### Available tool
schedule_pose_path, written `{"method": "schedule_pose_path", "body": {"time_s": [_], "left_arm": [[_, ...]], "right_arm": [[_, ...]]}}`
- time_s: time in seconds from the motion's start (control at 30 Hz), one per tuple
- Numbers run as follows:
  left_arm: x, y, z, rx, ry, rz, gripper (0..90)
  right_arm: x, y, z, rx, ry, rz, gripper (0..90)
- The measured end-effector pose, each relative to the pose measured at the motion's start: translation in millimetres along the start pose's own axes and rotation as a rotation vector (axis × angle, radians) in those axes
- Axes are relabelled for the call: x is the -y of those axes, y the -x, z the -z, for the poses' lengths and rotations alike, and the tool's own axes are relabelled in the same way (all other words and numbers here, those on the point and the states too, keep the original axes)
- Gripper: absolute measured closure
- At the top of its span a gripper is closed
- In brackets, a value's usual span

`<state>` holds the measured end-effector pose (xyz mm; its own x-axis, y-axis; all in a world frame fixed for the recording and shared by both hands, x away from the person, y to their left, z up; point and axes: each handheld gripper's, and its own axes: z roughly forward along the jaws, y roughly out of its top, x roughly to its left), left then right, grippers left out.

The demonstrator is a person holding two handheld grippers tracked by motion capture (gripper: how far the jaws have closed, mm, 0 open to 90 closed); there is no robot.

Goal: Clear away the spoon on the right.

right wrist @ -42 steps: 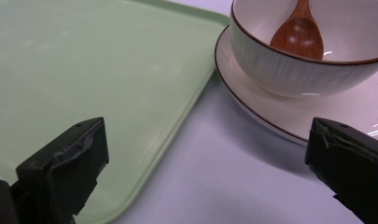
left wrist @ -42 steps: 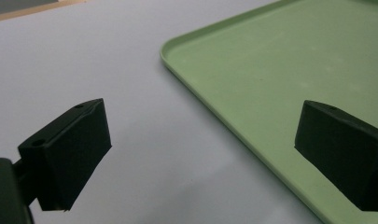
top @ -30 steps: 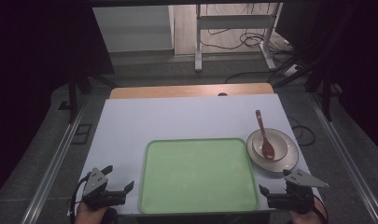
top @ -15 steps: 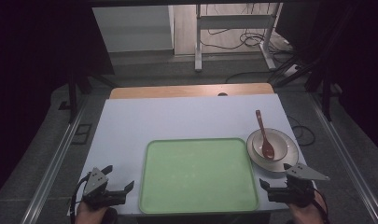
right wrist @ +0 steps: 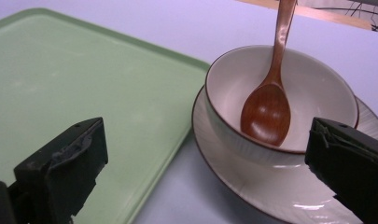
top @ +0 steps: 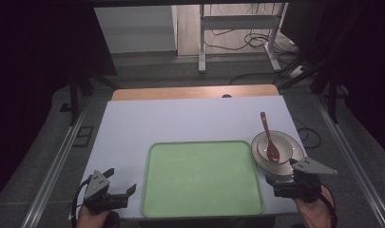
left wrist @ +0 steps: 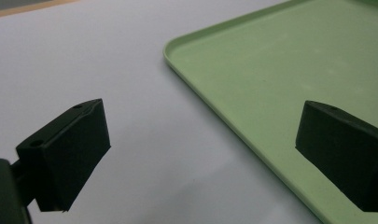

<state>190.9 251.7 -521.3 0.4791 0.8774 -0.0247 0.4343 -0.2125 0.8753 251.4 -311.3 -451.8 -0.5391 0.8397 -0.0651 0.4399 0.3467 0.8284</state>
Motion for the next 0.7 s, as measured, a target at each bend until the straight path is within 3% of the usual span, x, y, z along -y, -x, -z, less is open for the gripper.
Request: {"method": "schedule_pose_path", "body": {"time_s": [0.4,0.7], "left_arm": [[0.1,-0.5,0.2,0.0,0.001,0.004,2.5],[0.2,-0.7,0.4,0.0,0.003,0.006,2.5]], "right_arm": [[-15.3,7.9,-17.9,-0.028,-0.05,0.013,0.0],[-27.8,14.1,-31.2,-0.034,-0.05,0.004,0.0]]}}
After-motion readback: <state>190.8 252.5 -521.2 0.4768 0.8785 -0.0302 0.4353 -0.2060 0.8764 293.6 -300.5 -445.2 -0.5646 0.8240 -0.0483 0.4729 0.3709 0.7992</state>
